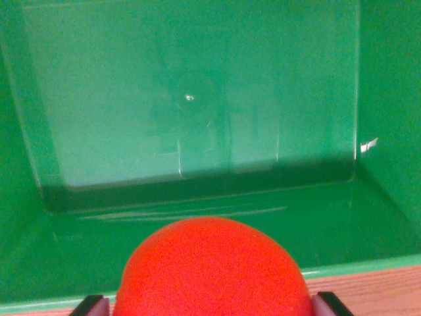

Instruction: Pick fruit

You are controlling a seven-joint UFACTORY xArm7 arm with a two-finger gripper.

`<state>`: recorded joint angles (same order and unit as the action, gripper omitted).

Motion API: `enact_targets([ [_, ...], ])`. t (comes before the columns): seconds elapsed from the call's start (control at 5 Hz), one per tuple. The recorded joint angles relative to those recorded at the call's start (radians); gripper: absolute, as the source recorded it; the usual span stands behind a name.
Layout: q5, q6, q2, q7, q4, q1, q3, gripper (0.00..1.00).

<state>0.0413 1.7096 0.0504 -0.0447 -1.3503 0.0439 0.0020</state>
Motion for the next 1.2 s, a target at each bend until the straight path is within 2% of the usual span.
enact_targets([
  [0.2, 0.0, 0.0, 0.0, 0.0, 0.0, 0.0, 0.0, 1.0],
  [0.4, -0.0003, 0.023, 0.008, 0.001, -0.015, -0.0001, 0.0, 1.0],
  [1.2, -0.0006, 0.05, 0.018, 0.002, -0.033, -0.0001, 0.0, 1.0],
])
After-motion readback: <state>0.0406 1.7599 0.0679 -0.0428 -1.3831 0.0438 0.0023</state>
